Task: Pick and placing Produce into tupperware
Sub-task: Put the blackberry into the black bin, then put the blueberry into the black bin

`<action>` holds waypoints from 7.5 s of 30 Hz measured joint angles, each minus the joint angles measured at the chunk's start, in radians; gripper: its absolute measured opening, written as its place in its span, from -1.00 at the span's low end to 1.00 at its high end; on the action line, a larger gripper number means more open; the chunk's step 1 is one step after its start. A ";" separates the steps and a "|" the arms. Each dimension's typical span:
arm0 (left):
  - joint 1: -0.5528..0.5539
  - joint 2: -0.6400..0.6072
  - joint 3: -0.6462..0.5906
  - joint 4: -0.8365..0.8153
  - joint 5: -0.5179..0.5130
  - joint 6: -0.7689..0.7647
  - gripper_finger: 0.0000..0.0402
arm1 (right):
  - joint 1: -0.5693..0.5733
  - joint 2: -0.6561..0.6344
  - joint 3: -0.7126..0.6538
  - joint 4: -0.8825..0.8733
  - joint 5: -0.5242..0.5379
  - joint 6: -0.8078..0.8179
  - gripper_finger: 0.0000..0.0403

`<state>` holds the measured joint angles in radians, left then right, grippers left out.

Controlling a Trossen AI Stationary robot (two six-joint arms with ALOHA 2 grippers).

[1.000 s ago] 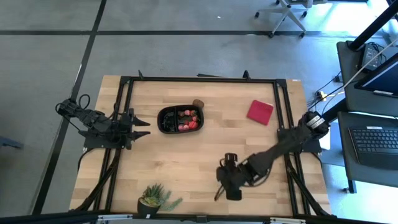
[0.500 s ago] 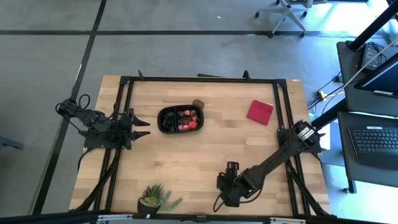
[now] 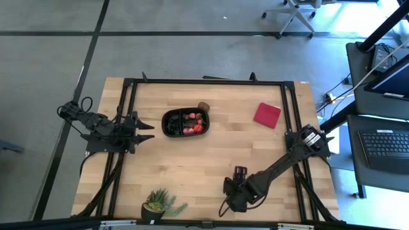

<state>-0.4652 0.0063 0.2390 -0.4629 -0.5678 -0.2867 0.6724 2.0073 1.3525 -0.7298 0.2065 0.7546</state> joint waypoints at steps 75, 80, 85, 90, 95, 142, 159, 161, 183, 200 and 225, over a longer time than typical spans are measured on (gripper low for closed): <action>0.000 0.000 0.000 0.000 0.000 0.001 -0.11 | -0.361 0.031 0.106 0.265 0.139 -0.623 -0.53; 0.000 0.000 0.000 0.000 0.000 0.000 -0.11 | -0.513 0.031 0.113 0.622 -0.002 -0.818 -0.53; 0.000 0.000 0.000 0.000 0.000 0.001 -0.11 | -0.625 0.071 0.115 0.908 -0.077 -0.822 -0.52; 0.000 0.000 0.000 -0.001 0.000 0.006 -0.11 | -0.689 0.167 0.156 0.996 -0.101 -0.766 -0.52; 0.000 0.000 0.000 -0.001 0.000 0.008 -0.11 | -0.696 0.291 0.282 0.928 -0.104 -0.759 -0.52; 0.000 0.000 0.000 -0.065 0.012 -0.079 -0.11 | -0.399 -0.257 0.270 -0.419 0.006 -0.199 0.17; 0.000 0.000 0.000 -0.068 0.005 -0.073 -0.11 | 0.042 -0.415 -0.391 0.239 0.010 0.211 0.17; 0.000 0.000 0.000 -0.068 0.004 -0.071 -0.11 | 0.045 -0.406 -0.424 0.284 0.010 0.226 0.17; 0.000 0.000 0.000 -0.068 -0.006 -0.061 -0.11 | 0.045 -0.292 -0.447 0.151 0.011 0.236 0.17; 0.000 0.000 0.000 -0.068 -0.019 -0.050 -0.11 | 0.044 -0.292 -0.446 0.142 -0.014 0.235 -0.21; 0.000 0.000 0.000 -0.067 -0.019 -0.050 -0.11 | 0.042 -0.232 -0.438 0.156 -0.003 0.232 -0.45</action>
<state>-0.4652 0.0065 0.2390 -0.5302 -0.5869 -0.3367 0.7147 1.7749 0.9146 -0.5739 0.2032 0.9863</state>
